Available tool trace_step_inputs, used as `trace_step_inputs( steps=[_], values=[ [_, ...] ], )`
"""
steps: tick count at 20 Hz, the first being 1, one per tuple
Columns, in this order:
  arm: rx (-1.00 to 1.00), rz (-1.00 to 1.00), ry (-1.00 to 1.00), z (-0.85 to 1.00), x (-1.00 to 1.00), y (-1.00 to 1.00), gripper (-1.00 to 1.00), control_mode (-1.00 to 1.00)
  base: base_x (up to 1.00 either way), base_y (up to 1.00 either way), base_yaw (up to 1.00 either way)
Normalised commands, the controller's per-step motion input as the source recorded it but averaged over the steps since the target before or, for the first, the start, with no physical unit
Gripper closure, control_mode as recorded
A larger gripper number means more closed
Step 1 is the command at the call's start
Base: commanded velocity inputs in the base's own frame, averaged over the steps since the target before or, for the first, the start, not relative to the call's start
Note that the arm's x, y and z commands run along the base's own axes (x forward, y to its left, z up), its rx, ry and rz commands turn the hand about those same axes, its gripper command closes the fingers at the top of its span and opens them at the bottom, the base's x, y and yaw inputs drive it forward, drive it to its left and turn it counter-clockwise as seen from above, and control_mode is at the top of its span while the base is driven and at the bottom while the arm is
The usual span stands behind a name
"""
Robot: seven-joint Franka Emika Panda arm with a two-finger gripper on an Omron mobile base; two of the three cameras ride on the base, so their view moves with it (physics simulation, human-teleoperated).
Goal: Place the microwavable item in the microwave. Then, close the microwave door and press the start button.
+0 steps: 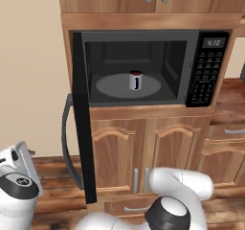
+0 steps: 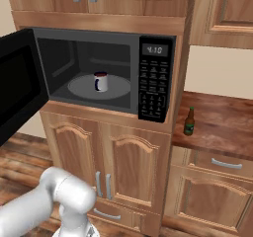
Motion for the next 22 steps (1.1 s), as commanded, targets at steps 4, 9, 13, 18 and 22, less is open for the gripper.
trace_step_inputs(
  steps=[4, 9, 13, 18, 22],
  values=[
    [0.01, -0.04, 0.12, 0.00, 0.16, -0.81, -1.00, -1.00, 0.00, 0.00, 0.00],
    [0.03, -0.05, 0.03, 0.00, 0.00, -0.97, -1.00, -1.00, 0.00, 0.00, 0.00],
    [0.08, -0.06, 0.00, 0.00, 0.00, -1.00, -1.00, -1.00, 0.00, 0.00, 0.00],
    [0.12, -0.06, 0.00, 0.00, 0.00, -1.00, -1.00, -1.00, 0.00, 0.00, 0.00],
    [0.15, -0.06, 0.00, 0.00, 0.00, -1.00, -1.00, -1.00, 0.00, 0.00, 0.00]
  ],
)
